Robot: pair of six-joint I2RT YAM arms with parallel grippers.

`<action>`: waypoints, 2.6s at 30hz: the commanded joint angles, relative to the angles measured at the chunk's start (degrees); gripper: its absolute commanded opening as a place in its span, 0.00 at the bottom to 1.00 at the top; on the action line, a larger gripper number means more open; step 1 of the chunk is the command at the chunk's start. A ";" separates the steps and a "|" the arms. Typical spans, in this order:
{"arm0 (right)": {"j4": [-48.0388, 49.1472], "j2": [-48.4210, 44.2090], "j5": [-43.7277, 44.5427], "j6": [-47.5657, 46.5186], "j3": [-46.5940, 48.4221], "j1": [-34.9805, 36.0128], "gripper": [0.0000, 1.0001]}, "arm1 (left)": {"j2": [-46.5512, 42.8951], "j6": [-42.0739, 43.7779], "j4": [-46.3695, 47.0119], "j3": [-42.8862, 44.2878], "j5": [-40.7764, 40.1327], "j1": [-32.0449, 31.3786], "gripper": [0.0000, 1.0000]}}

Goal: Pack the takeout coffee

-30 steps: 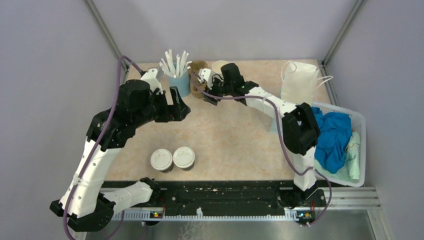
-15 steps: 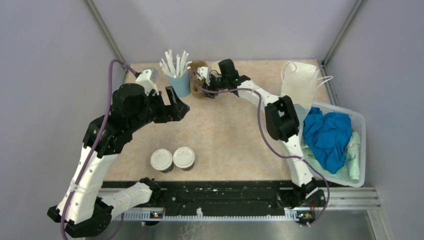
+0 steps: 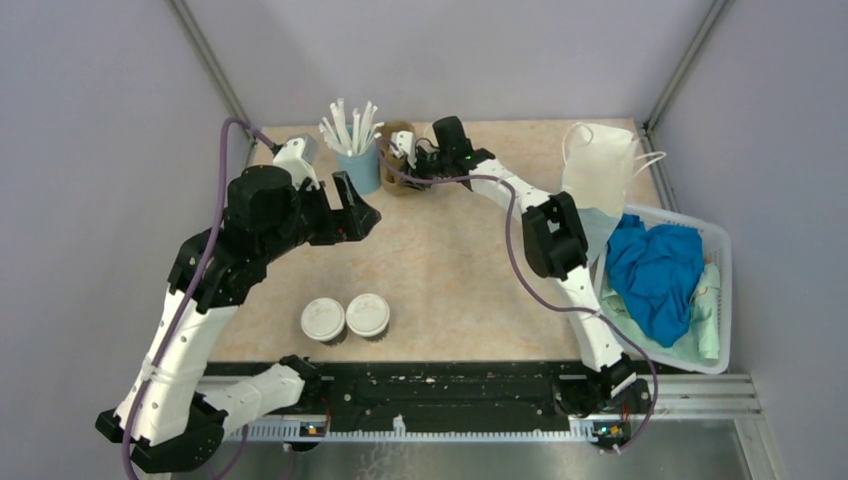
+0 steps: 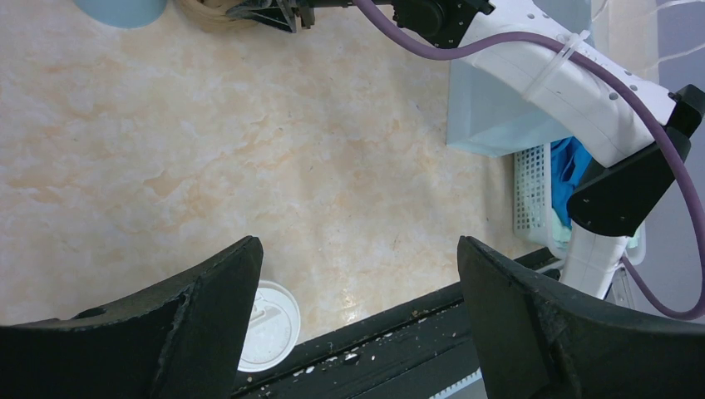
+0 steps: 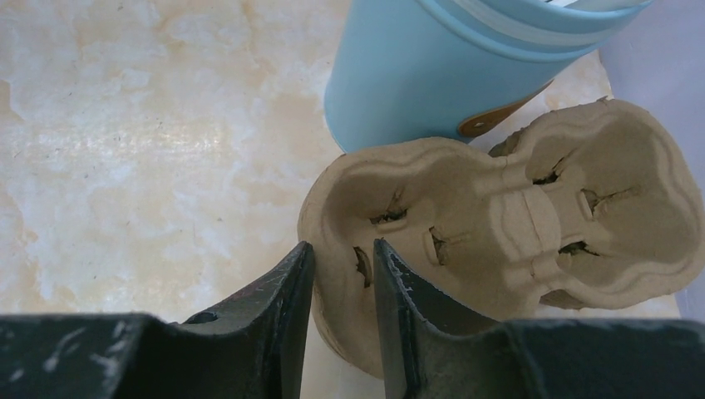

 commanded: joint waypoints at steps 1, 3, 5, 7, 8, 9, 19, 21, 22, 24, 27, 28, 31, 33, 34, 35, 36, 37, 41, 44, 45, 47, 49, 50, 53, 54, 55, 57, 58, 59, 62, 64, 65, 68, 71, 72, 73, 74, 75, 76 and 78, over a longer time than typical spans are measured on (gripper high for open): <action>2.00 2.12 -2.63 0.77 3.62 -0.16 0.33 | 0.23 -0.12 2.06 0.30 -0.48 0.23 0.93; 1.85 2.49 -2.92 0.86 3.81 -0.17 0.34 | 0.29 -0.02 1.84 0.39 -0.52 0.19 0.93; 1.93 2.55 -2.88 0.90 3.66 -0.20 0.35 | 0.25 -0.01 1.55 0.39 -0.52 0.19 0.93; 1.98 2.87 -2.54 0.99 3.70 -0.13 0.34 | 0.17 -0.12 1.43 0.31 -0.61 0.25 0.93; 2.01 2.93 -2.64 0.99 3.72 -0.08 0.33 | 0.09 -0.17 1.35 0.31 -0.61 0.19 0.93; 2.06 2.93 -2.85 1.06 3.72 -0.15 0.31 | -0.02 -0.34 1.40 0.31 -0.65 0.19 0.93; 2.26 1.94 -6.42 5.45 3.92 -0.30 0.03 | 0.01 -1.36 1.74 0.49 0.11 0.20 0.93; 1.86 1.50 -8.12 7.26 3.85 -0.43 0.03 | -0.02 -1.66 2.02 0.40 0.41 0.18 0.93; 2.08 1.19 -8.52 8.69 3.66 -0.39 0.00 | 0.01 -1.76 2.15 0.34 0.59 0.19 0.93; 3.08 0.52 -9.80 11.72 2.93 -0.54 0.00 | -0.03 -1.97 2.28 0.34 0.87 0.18 0.93; 3.76 -0.35 -11.97 15.23 1.79 -0.73 0.01 | 0.02 -2.28 2.54 0.22 0.88 0.18 0.93; 3.70 -0.48 -12.75 15.91 1.62 -0.68 0.03 | -0.01 -2.43 2.68 0.08 0.87 0.17 0.93; 2.93 -0.48 -13.26 17.26 1.19 -0.80 0.08 | -0.19 -2.90 3.08 -0.36 2.54 0.20 0.93; 2.33 -0.39 -13.22 17.29 0.93 -0.84 0.10 | -0.41 -3.39 3.15 -0.71 2.86 0.22 0.93; 2.11 -0.30 -13.28 17.33 0.77 -0.83 0.11 | -0.53 -3.55 3.17 -0.88 2.97 0.19 0.93; 2.08 -0.26 -13.37 17.33 0.62 -0.95 0.14 | -0.70 -3.67 3.25 -1.08 3.06 0.18 0.93; 2.23 -0.30 -13.49 17.48 0.34 -0.94 0.16 | -0.74 -3.87 3.38 -1.36 3.03 0.17 0.93; 2.30 -0.30 -13.56 17.45 0.14 -0.99 0.18 | -0.82 -4.03 3.43 -1.50 3.14 0.19 0.93; 2.35 -0.16 -13.02 17.32 -0.22 -0.91 0.22 | -0.99 -4.37 3.61 -2.09 3.53 0.18 0.93; 2.42 -0.01 -13.32 17.42 -0.41 -0.99 0.26 | -1.24 -4.62 3.79 -2.47 3.64 0.23 0.93; 2.23 0.09 -13.22 17.20 -0.34 -0.92 0.26 | -1.31 -4.71 3.87 -2.52 3.59 0.23 0.93; 1.87 0.10 -13.03 16.83 -0.40 -0.97 0.27 | -1.41 -4.89 3.88 -2.63 3.57 0.18 0.93; 1.85 0.23 -13.14 17.00 -0.36 -0.92 0.27 | -1.57 -5.00 3.88 -2.75 3.57 0.18 0.93; 1.91 0.30 -13.19 17.18 -0.33 -0.91 0.25 | -1.58 -5.05 3.88 -2.78 3.54 0.17 0.93; 1.94 0.43 -13.13 17.34 -0.13 -0.95 0.18 | -1.70 -5.25 3.88 -2.94 3.49 0.18 0.93; 1.94 0.45 -12.98 17.34 -0.13 -0.95 0.18 | -1.73 -5.36 3.88 -2.92 3.56 0.22 0.93; 1.94 0.45 -12.87 17.30 -0.17 -0.98 0.18 | -1.78 -5.40 3.96 -2.94 3.53 0.18 0.93; 2.01 0.52 -12.73 17.05 -0.23 -0.98 0.15 | -1.79 -5.60 3.97 -2.94 3.55 0.22 0.93; 2.02 0.61 -12.69 17.00 -0.19 -0.92 0.12 | -1.83 -5.69 3.97 -3.02 3.59 0.21 0.93; 1.96 0.63 -12.76 16.99 -0.11 -0.95 0.09 | -1.90 -5.85 3.97 -3.07 3.57 0.19 0.93; 1.82 -0.09 -12.72 16.50 -0.29 -0.93 0.00 | -2.15 -6.18 4.09 -3.25 3.38 0.17 0.93; 2.74 -1.44 -12.26 16.38 -1.23 -0.96 0.00 | -2.32 -6.38 4.21 -3.36 3.35 0.19 0.93; 3.08 -2.11 -11.98 16.26 -1.49 -0.94 0.00 | -2.35 -6.43 4.30 -3.37 3.30 0.23 0.93; 2.99 -4.06 -11.35 15.12 -1.71 -0.92 0.00 | -2.33 -6.46 4.64 -3.35 3.13 0.18 0.93; 4.48 -6.41 -10.21 13.65 -2.98 -0.90 0.00 | -2.56 -6.52 5.16 -3.47 2.83 0.19 0.93; 5.11 -7.39 -9.65 12.99 -3.43 -0.82 0.00 | -2.53 -6.44 5.31 -3.45 2.73 0.21 0.93; 5.40 -7.79 -9.08 12.19 -3.63 -0.77 0.00 | -2.58 -6.44 5.37 -3.55 2.66 0.18 0.93; 5.49 -8.41 -8.36 11.31 -3.76 -0.79 0.00 | -2.60 -6.34 5.52 -3.64 2.53 0.21 0.93; 5.41 -9.25 -7.78 10.14 -3.81 -0.71 0.00 | -2.71 -6.35 5.64 -3.86 2.39 0.18 0.93; 5.38 -9.99 -7.04 8.75 -4.14 -0.52 0.00 | -2.76 -6.35 5.82 -4.10 2.31 0.20 0.93; 6.81 -11.76 -5.68 5.77 -6.01 -0.19 0.00 | -3.21 -6.49 6.30 -4.93 2.18 0.18 0.93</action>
